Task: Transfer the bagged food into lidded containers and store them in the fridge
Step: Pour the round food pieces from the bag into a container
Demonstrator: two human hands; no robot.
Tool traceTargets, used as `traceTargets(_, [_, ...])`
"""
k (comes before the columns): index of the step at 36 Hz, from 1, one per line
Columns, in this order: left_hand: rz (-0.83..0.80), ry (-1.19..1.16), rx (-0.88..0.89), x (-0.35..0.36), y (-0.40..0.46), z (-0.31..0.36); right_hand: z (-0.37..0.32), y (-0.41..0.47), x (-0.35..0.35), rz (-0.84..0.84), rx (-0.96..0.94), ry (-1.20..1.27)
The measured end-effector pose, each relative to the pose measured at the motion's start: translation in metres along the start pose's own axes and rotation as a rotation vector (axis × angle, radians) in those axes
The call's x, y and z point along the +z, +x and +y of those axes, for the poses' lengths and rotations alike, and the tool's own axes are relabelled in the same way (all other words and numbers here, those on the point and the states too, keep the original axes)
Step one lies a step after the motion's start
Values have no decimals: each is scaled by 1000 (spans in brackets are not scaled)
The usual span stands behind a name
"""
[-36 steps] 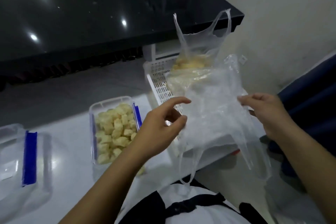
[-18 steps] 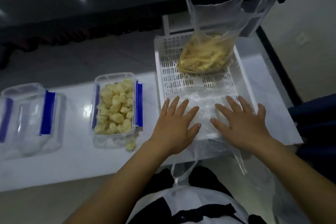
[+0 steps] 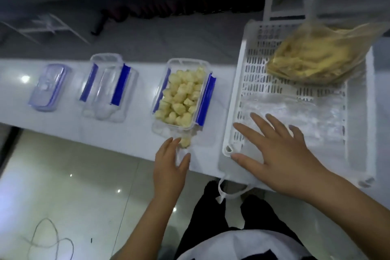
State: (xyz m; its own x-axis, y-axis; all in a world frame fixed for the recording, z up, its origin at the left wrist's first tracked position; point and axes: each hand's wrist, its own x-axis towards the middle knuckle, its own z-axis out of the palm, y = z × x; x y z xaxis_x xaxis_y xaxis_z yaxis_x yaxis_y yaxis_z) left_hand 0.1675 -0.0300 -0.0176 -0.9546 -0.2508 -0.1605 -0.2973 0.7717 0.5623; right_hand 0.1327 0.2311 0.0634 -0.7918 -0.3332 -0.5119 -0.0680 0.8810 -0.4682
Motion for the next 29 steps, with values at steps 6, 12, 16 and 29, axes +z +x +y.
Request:
traceTargets(6, [70, 16, 35, 22, 17, 2, -10, 5, 4, -39, -20, 34])
traceTargets(12, [139, -70, 48, 14, 13, 4, -10, 8, 1, -51, 2, 28])
traceTargets(16, [222, -158, 124, -15, 8, 6, -9, 11, 2, -32, 20, 70])
traceTargets(29, [-75, -185, 229, -64, 125, 21, -43, 13, -4, 67, 159, -24])
